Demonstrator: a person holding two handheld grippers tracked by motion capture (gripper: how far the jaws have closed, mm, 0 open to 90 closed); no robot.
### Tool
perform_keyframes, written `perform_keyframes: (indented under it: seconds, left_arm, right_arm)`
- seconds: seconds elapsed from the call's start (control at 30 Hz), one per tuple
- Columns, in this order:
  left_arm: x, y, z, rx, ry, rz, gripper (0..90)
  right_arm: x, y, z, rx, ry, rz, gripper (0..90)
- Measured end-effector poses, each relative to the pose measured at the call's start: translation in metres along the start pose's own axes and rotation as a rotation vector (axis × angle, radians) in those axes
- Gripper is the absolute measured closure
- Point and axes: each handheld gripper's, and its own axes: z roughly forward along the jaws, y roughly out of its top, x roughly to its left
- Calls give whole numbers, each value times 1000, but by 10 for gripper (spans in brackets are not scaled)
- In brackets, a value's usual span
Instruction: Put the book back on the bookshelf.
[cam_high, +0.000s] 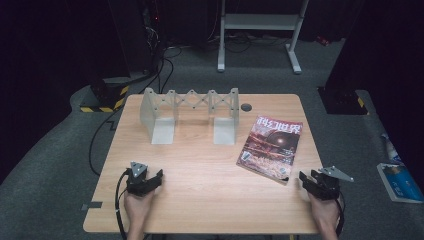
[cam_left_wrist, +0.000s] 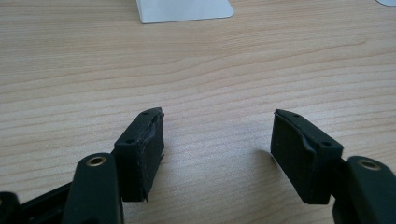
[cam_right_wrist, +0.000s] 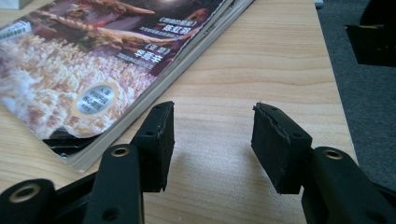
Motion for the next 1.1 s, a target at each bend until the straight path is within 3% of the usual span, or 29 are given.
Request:
perform_keyframes:
  seconds: [0.57,1.1]
  left_arm:
    - [1,0,0,-2,-3,-14,351]
    - [2,0,0,-7,-7,-21,351]
  right_arm:
    - [15,19,9,0,66,-16,495]
    - [20,40,31,35,65,1,465]
